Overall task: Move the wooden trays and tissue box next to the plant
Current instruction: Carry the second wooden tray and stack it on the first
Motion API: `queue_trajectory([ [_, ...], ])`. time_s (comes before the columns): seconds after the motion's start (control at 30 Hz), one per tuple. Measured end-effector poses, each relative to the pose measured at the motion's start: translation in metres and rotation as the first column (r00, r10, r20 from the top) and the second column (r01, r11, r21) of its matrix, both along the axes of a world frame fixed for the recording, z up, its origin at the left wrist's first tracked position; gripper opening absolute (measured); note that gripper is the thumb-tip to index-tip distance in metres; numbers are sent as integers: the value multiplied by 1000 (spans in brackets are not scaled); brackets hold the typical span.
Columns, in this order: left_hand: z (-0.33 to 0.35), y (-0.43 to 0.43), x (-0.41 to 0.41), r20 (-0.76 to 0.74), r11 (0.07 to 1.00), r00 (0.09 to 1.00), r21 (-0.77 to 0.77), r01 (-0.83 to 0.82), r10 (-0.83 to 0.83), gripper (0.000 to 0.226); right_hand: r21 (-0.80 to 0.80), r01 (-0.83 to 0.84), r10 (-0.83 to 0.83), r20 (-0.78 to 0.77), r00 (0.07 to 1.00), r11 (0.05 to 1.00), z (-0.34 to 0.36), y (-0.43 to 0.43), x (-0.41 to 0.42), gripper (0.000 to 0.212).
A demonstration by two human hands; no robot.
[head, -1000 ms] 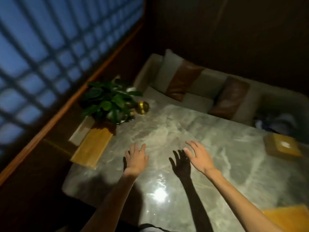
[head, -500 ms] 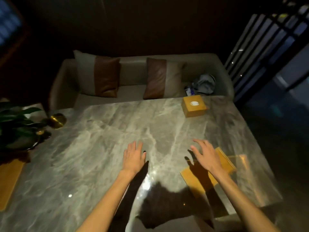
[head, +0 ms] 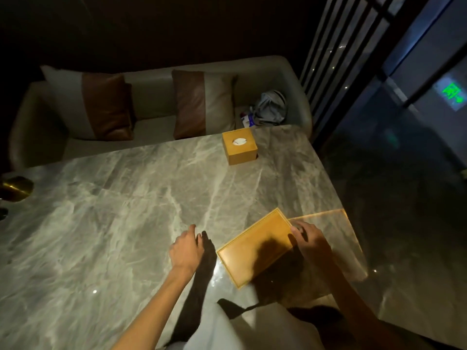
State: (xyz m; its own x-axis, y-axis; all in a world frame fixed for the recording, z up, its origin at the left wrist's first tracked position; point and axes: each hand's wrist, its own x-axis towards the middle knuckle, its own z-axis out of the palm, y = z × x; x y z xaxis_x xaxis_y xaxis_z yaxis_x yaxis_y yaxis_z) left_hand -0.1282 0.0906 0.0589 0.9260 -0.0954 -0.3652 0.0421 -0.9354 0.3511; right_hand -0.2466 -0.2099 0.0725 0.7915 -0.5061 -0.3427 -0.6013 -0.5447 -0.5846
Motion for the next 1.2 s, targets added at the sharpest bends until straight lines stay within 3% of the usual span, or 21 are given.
queue_trajectory([
  [0.2, -25, -34, -27, -249, 994, 964, 70, -83, 98, 40, 65, -11, 19, -130, 991, 998, -19, -18, 24, 35],
  [0.27, -35, -44, -38, -322, 993, 941, 82, -85, 107, 38, 87, -43, 59, -190, 980, 995, -23, -17, 32, 51],
  [0.33, -44, -51, -46, -379, 991, 916, 84, -109, 133, 38, 34, -107, 110, -131, 985, 994, -33, -16, 37, 88],
  [0.37, -49, -54, -50, -401, 988, 903, 87, -131, 155, 38, 37, -120, 124, -118, 985, 992, -40, -15, 38, 95],
  [0.47, -62, -57, -58, -480, 965, 842, 44, -257, 246, 37, 114, -56, 77, -196, 977, 992, -49, -11, 44, 43],
  [0.5, -66, -56, -61, -510, 955, 819, 14, -296, 261, 36, 134, -26, 52, -194, 980, 991, -54, -12, 46, 38],
  [0.57, -71, -54, -67, -561, 945, 793, -56, -321, 236, 33, 157, -29, 57, -178, 982, 987, -56, -9, 45, 51],
  [0.63, -73, -52, -72, -599, 929, 771, -120, -351, 214, 30, 144, -37, 66, -199, 978, 989, -54, -5, 41, 43],
  [0.8, -76, -32, -82, -628, 731, 709, -311, -607, 322, 35, 111, -2, 39, -333, 942, 994, -65, 11, 37, 41],
  [0.93, -69, 12, -75, -534, 654, 771, -452, -607, 347, 52, 148, 10, 52, -409, 911, 989, -72, 36, 47, 51],
  [1.07, -54, 67, -54, -496, 527, 765, -555, -644, 411, 64, 227, 22, 71, -391, 918, 974, -78, 86, 63, 42],
  [1.13, -47, 99, -45, -508, 394, 722, -612, -686, 469, 60, 262, -2, 92, -331, 939, 965, -76, 119, 77, 38],
  [1.2, -42, 134, -36, -558, 199, 639, -651, -733, 529, 48, 250, -77, 145, -265, 953, 965, -72, 156, 93, 36],
])
